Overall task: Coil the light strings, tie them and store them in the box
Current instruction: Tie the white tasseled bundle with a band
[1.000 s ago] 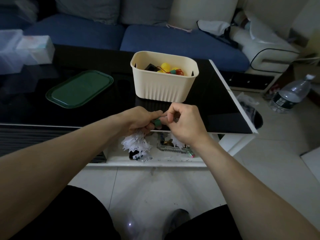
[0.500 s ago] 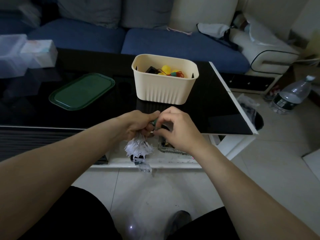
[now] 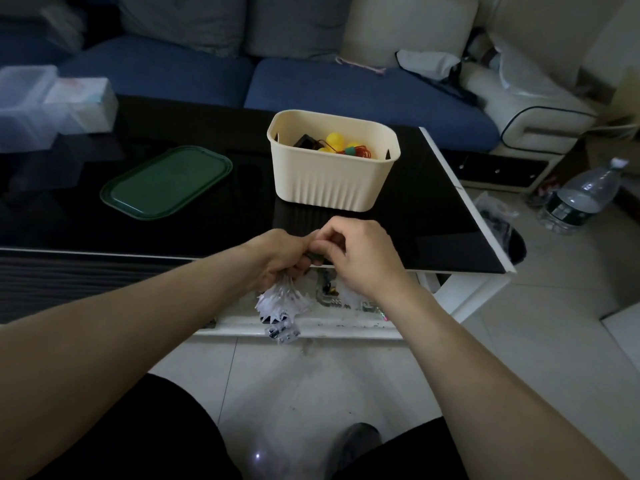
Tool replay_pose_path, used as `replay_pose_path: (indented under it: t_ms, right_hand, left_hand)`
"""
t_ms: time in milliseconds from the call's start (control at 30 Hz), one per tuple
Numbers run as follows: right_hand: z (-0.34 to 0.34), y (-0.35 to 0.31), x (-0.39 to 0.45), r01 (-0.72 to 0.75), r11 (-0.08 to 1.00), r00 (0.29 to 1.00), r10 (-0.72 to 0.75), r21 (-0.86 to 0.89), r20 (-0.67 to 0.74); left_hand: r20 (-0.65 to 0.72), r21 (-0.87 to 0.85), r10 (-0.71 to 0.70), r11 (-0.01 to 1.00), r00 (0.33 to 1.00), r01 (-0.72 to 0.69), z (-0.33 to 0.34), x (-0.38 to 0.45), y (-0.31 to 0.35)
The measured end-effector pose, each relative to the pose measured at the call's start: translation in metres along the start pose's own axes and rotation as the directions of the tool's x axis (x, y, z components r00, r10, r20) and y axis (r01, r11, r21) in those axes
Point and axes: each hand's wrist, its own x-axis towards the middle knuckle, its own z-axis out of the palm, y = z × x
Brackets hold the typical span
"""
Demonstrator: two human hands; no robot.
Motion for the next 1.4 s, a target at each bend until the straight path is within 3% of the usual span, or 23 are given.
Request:
replay_pose_path:
  t_ms: [133,300,467,667,733,833,967,1100,1267,1333,1400]
  right_hand:
    - [0.0,0.002,0.002,-0.219,0.942,0.973,0.19,0.255,0.134]
    - [-0.008,0.011,0.001,-0.396,0.815,0.917,0.333,0.423,0.217]
    - [-0.015,0.02,-0.003,-0.324,0.84,0.946,0.276,0.436,0.172]
    - [-0.027,0.029,-0.005,-0.326,0.869,0.942,0.268,0.372,0.201]
    - [-0.027,0.033,-0.008,-0.303,0.888,0.95,0.251,0.346,0.187]
    - [-0.027,0.038,-0.009,-0.229,0.881,0.963,0.266,0.414,-0.033]
    - [-0.035,0.044,-0.009,-0.156,0.905,0.831,0.337,0.396,-0.443]
    - [-0.034,0.046,-0.013,-0.154,0.912,0.794,0.343,0.379,-0.502]
    - [-0.031,0.041,-0.016,-0.21,0.868,0.816,0.409,0.449,-0.408]
    - [-0.031,0.04,-0.017,-0.317,0.805,0.857,0.47,0.501,-0.213]
    - [-0.027,0.041,-0.017,-0.47,0.677,0.856,0.507,0.566,0.105]
  left_hand:
    - [-0.038,0.071,0.026,0.997,0.999,-0.023,0.0,0.001,-0.002]
    - [0.024,-0.075,0.069,0.995,0.997,-0.067,0.009,0.001,0.002]
    - [0.119,0.061,0.215,0.973,0.969,-0.223,0.01,0.006,-0.004]
    - [0.282,0.087,0.245,0.956,0.928,-0.279,0.009,0.004,-0.007]
    - [0.334,0.062,0.199,0.971,0.921,-0.232,0.012,0.002,-0.002]
    - [0.428,-0.027,0.026,0.999,0.903,-0.016,0.014,0.0,0.004]
    - [0.434,0.058,-0.098,0.995,0.896,0.081,0.014,-0.002,0.004]
    - [0.292,-0.078,-0.098,0.989,0.951,0.125,0.019,-0.003,0.013]
    - [0.174,-0.255,-0.128,0.952,0.976,0.17,0.023,-0.005,0.027]
    - [0.136,-0.297,-0.081,0.948,0.987,0.118,0.026,-0.01,0.033]
    - [0.088,-0.336,-0.007,0.941,0.996,0.036,0.03,-0.016,0.04]
